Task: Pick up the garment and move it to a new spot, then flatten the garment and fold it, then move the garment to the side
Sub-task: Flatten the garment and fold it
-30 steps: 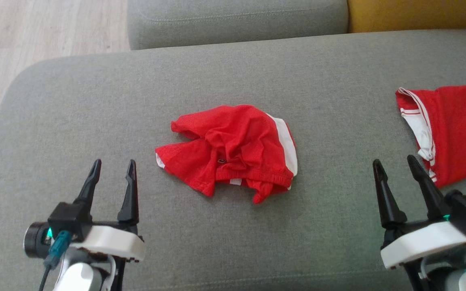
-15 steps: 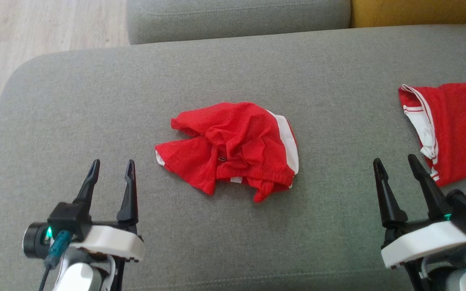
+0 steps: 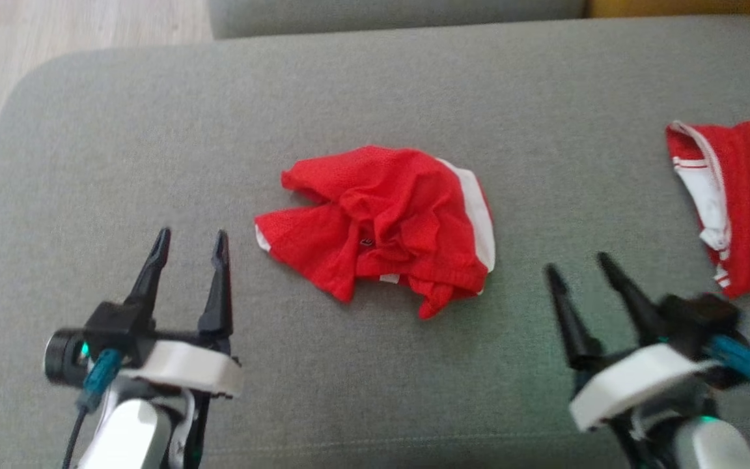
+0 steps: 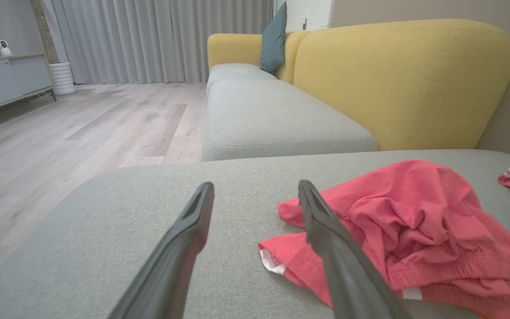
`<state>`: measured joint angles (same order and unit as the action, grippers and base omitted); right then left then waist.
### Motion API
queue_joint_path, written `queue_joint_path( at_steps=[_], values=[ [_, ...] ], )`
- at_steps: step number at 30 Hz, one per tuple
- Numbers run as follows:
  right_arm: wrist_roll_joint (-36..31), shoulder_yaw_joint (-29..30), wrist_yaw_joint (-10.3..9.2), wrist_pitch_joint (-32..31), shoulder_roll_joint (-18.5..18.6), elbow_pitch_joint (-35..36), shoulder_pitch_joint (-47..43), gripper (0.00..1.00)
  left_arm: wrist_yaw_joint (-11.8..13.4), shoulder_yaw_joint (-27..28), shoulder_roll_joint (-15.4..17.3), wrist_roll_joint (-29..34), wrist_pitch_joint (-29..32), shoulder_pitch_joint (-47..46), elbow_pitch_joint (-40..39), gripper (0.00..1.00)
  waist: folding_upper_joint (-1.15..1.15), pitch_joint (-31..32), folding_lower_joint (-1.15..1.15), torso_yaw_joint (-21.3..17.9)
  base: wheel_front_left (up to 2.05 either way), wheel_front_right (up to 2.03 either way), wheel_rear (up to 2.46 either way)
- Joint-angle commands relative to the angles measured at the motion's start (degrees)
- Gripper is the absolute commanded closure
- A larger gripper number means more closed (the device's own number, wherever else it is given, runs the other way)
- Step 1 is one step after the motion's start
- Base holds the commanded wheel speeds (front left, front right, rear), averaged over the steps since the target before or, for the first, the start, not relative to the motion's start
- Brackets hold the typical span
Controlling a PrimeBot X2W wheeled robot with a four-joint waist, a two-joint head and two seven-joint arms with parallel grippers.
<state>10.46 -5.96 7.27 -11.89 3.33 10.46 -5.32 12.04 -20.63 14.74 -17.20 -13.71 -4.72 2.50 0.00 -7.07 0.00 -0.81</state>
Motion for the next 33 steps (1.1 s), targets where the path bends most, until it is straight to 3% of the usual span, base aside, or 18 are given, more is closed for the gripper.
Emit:
queue_joint_path(
  at_steps=[1,8,16,17,19,26,33],
  values=[
    [0.81,-3.57,0.22,-1.05,1.38,0.77,4.03,0.0,-0.22,1.54,0.72,0.83,-0.28,-3.7,-2.09,0.0,0.0,-1.68,0.0,1.27,0.0,0.0,0.0],
    [0.94,-15.05,0.22,-3.52,4.55,-5.19,11.4,0.0,-1.32,0.32,-0.42,1.09,-0.66,-6.81,-1.62,0.0,0.0,-5.85,0.0,3.82,0.0,0.0,0.0],
    [0.82,-18.98,0.22,-5.18,5.8,-13.4,19.02,0.0,-2.65,-0.86,-1.96,1.43,-1.05,-10.0,0.16,0.0,0.0,-8.12,0.0,6.4,0.0,0.0,0.0],
    [0.76,-19.21,0.22,-5.49,5.83,-14.43,19.65,0.13,-2.8,-1.01,-2.15,1.51,-1.08,-10.28,0.35,0.0,0.0,-8.27,0.0,6.64,0.0,0.0,0.0],
    [1.32,-19.62,0.22,-5.54,5.67,-15.85,20.5,1.0,-2.93,-1.23,-2.49,1.69,-1.14,-10.62,0.67,0.0,0.0,-8.37,0.0,6.89,0.0,0.0,0.0],
    [4.77,-17.4,0.22,-1.8,6.13,-10.56,19.89,1.0,-3.06,-0.59,-2.36,1.95,-1.25,-10.44,1.22,0.0,0.0,-7.99,0.0,6.01,0.0,0.0,0.0],
    [9.45,-9.99,0.22,-2.06,4.58,-3.0,17.47,1.0,-3.22,-0.16,-2.15,2.1,-1.27,-10.41,0.97,0.0,0.0,-7.96,0.0,4.48,0.0,0.0,0.0]
  ],
)
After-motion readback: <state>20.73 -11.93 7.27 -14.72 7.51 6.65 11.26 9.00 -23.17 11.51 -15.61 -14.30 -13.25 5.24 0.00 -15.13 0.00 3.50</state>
